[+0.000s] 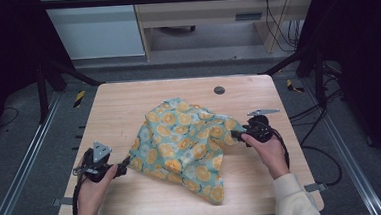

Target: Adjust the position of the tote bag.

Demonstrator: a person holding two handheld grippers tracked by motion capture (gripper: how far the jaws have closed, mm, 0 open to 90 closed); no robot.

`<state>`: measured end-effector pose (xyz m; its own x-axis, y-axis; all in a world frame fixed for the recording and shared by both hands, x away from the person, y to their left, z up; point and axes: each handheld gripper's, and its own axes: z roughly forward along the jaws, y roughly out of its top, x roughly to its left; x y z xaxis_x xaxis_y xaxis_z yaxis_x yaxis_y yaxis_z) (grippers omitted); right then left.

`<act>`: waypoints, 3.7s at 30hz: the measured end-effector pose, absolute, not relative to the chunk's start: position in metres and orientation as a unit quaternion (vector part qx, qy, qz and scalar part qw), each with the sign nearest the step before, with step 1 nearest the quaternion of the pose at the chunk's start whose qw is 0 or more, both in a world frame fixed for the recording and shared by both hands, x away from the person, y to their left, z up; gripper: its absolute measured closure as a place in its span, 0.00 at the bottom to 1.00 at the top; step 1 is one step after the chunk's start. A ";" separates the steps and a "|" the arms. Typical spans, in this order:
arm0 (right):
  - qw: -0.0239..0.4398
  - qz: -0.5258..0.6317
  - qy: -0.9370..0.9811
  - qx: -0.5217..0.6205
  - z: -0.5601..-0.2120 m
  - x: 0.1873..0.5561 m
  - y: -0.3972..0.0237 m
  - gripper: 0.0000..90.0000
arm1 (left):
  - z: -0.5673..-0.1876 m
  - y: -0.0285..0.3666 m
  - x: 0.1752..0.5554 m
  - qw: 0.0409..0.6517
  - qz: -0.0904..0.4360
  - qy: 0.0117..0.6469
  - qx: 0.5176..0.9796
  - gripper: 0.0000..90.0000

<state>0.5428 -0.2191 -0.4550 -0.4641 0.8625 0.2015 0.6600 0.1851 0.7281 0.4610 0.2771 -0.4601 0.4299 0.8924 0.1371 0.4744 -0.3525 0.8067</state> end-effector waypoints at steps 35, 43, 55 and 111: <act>0.206 0.432 0.786 0.392 -0.416 0.533 -0.194 0.94 | -0.404 0.190 0.596 0.379 0.204 0.446 0.785 0.10; 0.205 0.434 0.785 0.393 -0.415 0.532 -0.195 0.94 | -0.412 0.189 0.594 0.381 0.183 0.445 0.789 0.10; 0.209 0.442 0.777 0.396 -0.413 0.533 -0.203 0.98 | -0.419 0.182 0.591 0.365 0.171 0.418 0.814 0.66; 0.287 0.501 0.743 0.340 -0.339 0.493 -0.223 1.00 | -0.360 0.220 0.515 0.455 0.292 0.347 0.766 1.00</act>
